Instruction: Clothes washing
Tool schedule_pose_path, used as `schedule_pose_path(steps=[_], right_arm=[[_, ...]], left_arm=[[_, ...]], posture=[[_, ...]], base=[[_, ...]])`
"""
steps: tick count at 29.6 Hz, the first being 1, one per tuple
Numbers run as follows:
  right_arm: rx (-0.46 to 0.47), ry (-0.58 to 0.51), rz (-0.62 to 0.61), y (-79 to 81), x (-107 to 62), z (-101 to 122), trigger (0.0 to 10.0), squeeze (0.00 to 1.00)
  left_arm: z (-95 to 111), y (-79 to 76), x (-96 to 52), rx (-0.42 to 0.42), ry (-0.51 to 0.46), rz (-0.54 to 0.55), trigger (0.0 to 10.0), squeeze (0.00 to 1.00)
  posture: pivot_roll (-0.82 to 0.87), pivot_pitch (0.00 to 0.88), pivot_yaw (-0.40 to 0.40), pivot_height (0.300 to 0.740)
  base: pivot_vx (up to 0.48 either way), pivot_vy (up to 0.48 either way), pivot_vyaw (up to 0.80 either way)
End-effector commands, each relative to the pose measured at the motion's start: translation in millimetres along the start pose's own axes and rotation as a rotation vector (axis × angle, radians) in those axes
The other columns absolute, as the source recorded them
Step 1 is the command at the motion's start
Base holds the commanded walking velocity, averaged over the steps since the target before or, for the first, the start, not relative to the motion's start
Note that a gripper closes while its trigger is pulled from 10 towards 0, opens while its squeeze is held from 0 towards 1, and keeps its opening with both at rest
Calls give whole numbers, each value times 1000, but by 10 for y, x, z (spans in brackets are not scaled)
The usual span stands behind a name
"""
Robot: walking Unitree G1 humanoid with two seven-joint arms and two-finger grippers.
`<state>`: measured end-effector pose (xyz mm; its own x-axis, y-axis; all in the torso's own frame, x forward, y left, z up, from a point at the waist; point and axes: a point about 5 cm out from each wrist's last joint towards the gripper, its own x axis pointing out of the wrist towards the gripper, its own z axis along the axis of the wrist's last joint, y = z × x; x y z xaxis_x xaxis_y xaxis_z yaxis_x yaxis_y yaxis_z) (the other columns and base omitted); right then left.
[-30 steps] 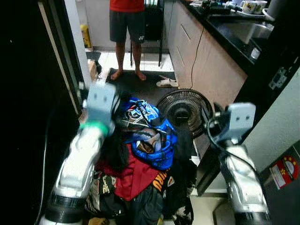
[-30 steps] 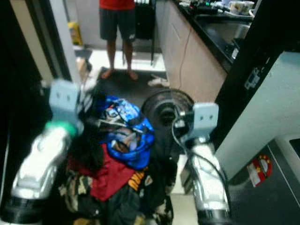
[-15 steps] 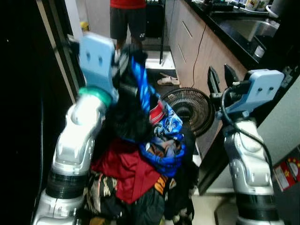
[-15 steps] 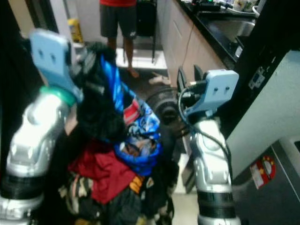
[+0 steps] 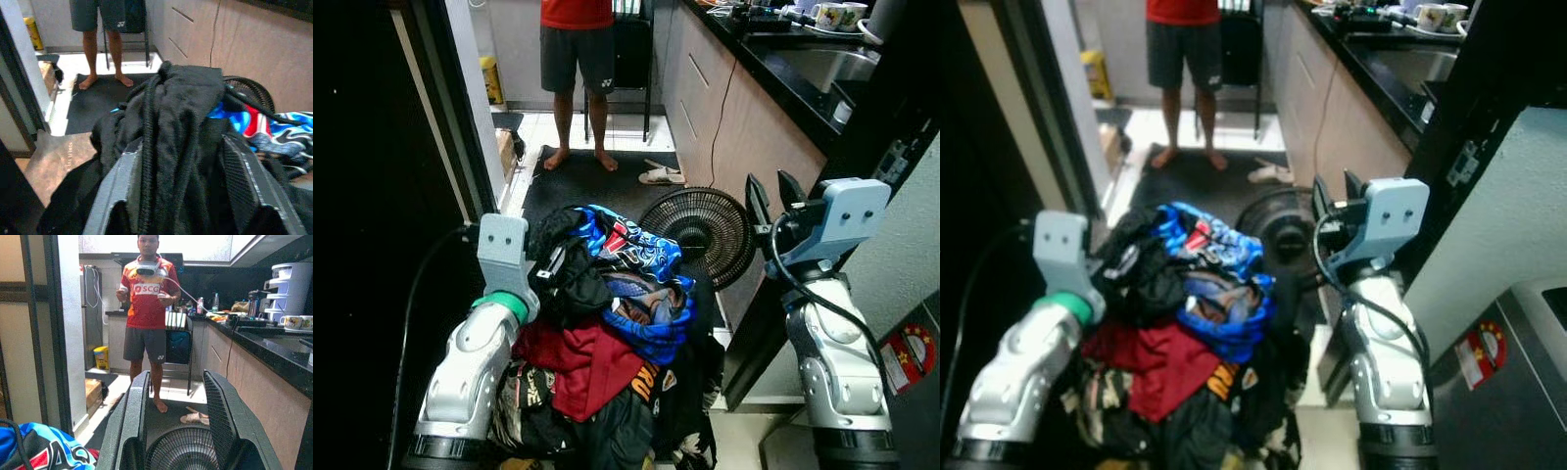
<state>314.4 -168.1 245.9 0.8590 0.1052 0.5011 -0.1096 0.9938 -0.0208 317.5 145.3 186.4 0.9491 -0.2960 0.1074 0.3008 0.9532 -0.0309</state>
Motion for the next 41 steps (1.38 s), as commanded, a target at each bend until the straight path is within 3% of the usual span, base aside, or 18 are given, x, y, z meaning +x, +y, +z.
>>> schedule_pose_path(steps=[1, 6, 13, 15, 16, 18, 21, 22, 23, 24, 28, 33, 34, 36, 37, 38, 39, 41], right_arm=[[-8, 13, 3, -13, 8, -9, 10000, 0], [-8, 17, 1, -13, -6, -15, 10000, 0], [1, 33, -1, -3, -31, -47, 10000, 0], [3, 38, 2, 9, -30, -58, 10000, 0], [3, 38, 2, 9, -30, -58, 10000, 0], [5, 43, 4, 24, -36, -68, 10000, 0], [5, 43, 4, 24, -36, -68, 10000, 0], [5, 47, 3, 25, -46, -75, 10000, 0], [5, 47, 3, 25, -46, -75, 10000, 0], [4, 53, -1, 21, -62, -85, 10000, 0], [3, 63, -7, 13, -95, -102, 10000, 0], [2, 66, -8, 13, -105, -105, 10000, 0], [1, 67, -11, 9, -112, -104, 10000, 0], [1, 67, -11, 9, -112, -104, 10000, 0], [0, 68, -13, 1, -119, -102, 10000, 0], [0, 68, -13, 1, -119, -102, 10000, 0], [-1, 69, -14, -3, -123, -103, 10000, 0], [1, 72, -12, -2, -121, -107, 10000, 0]], left_arm=[[59, -61, -23, 10, -25, -44, 10000, 1000], [157, -129, -44, 1, -52, -94, 10000, 1000], [97, -147, 202, -143, 4, -70, 10000, 1000], [45, -214, 339, -196, 68, -71, 10000, 1000], [45, -214, 339, -196, 68, -71, 10000, 1000], [-40, -290, 483, -227, 183, -62, 10000, 1000], [-40, -290, 483, -227, 183, -62, 10000, 1000], [-84, -256, 549, -236, 237, -26, 10000, 443], [-84, -256, 549, -236, 237, -26, 10000, 443], [-119, -159, 611, -267, 281, 32, 10000, 0], [-153, 31, 679, -377, 342, 127, 10000, 0], [-182, 76, 674, -427, 373, 143, 10000, 0], [-261, 92, 616, -455, 409, 140, 9412, 0], [-261, 92, 616, -455, 409, 140, 9412, 0], [-385, 100, 523, -470, 456, 143, 8196, 0], [-385, 100, 523, -470, 456, 143, 8196, 0], [-495, 107, 432, -481, 493, 147, 5294, 0], [-624, 126, 310, -487, 537, 162, 3608, 0]], posture=[[-64, 38, -7, 740], [-67, 45, -4, 740], [-62, 65, -9, 740], [-61, 69, -8, 740], [-61, 69, -8, 740], [-73, 82, -5, 740], [-73, 82, -5, 740], [-76, 90, -1, 740], [-76, 90, -1, 740], [-79, 95, 3, 740], [-82, 101, 5, 740], [-84, 101, 7, 740], [-84, 102, 8, 740], [-84, 102, 8, 740], [-82, 107, 5, 740], [-82, 107, 5, 740], [-80, 107, 4, 740], [-74, 108, -2, 740]], base=[[0, 0, 0], [0, 0, 0], [0, 0, 0], [0, 0, 0], [0, 0, 0], [0, 0, 0], [0, 0, 0], [0, 0, 0], [0, 0, 0], [0, 0, 0], [0, 0, 0], [0, 0, 0], [0, 0, 0], [0, 0, 0], [0, 0, 0], [0, 0, 0], [0, 0, 0], [0, 0, 0]])
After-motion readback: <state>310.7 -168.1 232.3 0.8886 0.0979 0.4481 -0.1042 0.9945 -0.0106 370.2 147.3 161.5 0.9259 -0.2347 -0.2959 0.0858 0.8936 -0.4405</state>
